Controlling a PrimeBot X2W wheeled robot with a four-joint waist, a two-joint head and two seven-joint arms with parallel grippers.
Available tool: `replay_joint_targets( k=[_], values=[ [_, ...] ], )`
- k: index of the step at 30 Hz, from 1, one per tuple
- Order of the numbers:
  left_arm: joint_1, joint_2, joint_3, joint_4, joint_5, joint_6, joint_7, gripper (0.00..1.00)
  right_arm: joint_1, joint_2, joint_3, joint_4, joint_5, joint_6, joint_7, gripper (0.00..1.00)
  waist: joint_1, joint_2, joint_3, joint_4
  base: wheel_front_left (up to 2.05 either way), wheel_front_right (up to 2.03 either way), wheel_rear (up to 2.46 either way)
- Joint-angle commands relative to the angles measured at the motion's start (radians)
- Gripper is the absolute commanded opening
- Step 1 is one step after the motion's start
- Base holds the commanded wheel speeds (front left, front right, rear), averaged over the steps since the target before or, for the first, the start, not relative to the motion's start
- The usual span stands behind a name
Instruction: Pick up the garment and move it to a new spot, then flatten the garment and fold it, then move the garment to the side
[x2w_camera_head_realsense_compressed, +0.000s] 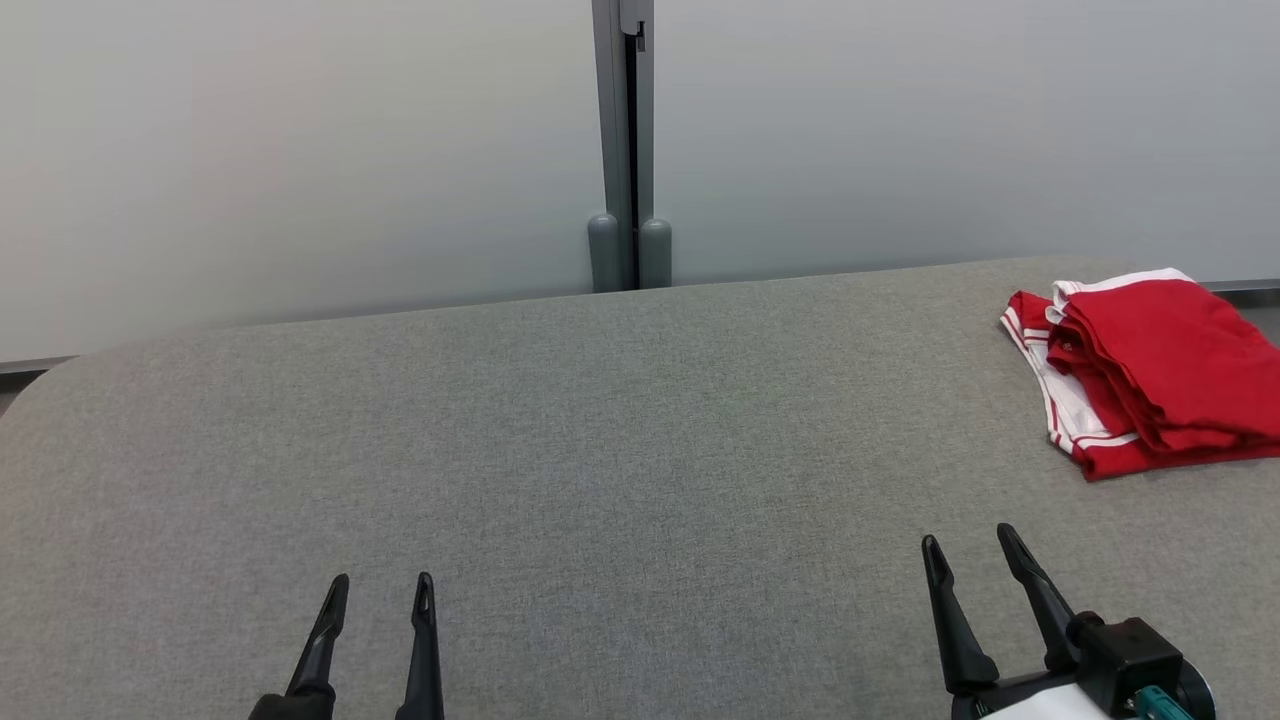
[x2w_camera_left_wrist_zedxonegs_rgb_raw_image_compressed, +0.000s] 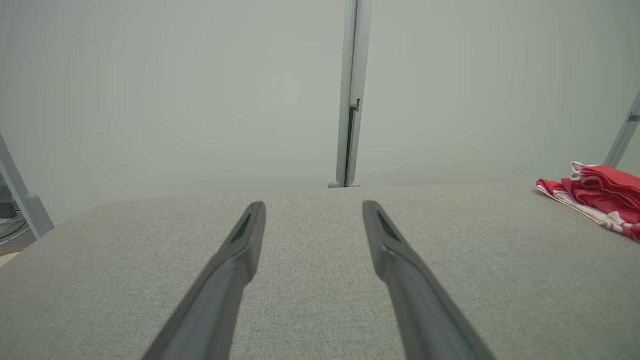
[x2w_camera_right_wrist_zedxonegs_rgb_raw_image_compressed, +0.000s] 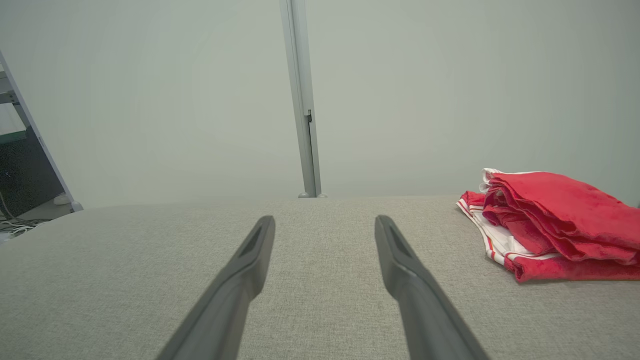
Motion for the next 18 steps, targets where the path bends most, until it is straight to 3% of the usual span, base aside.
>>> replay_joint_targets(
  k=[1,5,6,9,18],
  values=[
    [0.010,0.004,0.005,0.004,0.002,-0.004,0.000,1.00,-0.009,0.002,0.000,0.003,0.005,-0.001,-0.001,1.00,0.0000,-0.0001,0.000,0.000,0.00,0.00,0.00],
    [0.012,0.004,0.008,0.010,0.004,0.003,0.000,1.00,-0.008,0.002,-0.008,0.000,0.007,-0.001,-0.001,1.00,0.0000,-0.0001,-0.001,-0.002,0.00,0.00,0.00],
    [0.000,0.000,0.004,0.011,0.000,0.002,0.000,0.00,-0.001,0.003,-0.005,0.000,0.007,0.000,0.000,0.00,0.0000,-0.0001,-0.001,-0.002,0.00,0.00,0.00],
    [0.007,-0.003,-0.002,0.037,-0.017,-0.001,0.002,0.00,0.021,0.004,-0.001,0.023,0.025,0.000,0.003,0.00,0.0000,-0.0001,-0.001,-0.002,0.00,0.00,0.00],
    [-0.028,0.010,0.016,0.050,-0.210,-0.027,0.037,0.00,0.000,-0.001,-0.026,0.018,0.211,0.000,0.042,0.00,0.0000,-0.0001,0.004,0.001,0.00,0.00,0.00]
  ],
)
